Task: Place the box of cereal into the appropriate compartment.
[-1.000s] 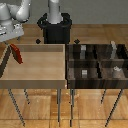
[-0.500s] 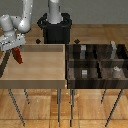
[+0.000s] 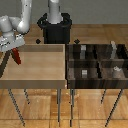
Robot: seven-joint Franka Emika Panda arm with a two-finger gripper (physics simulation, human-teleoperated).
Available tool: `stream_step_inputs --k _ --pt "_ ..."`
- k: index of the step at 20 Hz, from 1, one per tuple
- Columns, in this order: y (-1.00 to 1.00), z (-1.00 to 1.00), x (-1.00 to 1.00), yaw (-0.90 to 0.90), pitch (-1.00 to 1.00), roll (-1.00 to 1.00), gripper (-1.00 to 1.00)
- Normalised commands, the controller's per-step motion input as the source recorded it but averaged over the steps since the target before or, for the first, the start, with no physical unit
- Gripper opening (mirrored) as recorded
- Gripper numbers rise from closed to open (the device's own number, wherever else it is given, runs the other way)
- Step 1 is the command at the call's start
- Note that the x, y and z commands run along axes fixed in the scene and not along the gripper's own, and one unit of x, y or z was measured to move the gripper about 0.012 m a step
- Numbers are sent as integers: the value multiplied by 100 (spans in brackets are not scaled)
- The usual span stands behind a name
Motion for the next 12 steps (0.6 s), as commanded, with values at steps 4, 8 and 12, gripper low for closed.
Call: stream_step_inputs --k 4,8,12 --pt "0 25 0 0 0 0 -100" --pt "0 75 0 0 0 0 -100" --pt "0 100 0 0 0 0 -100"
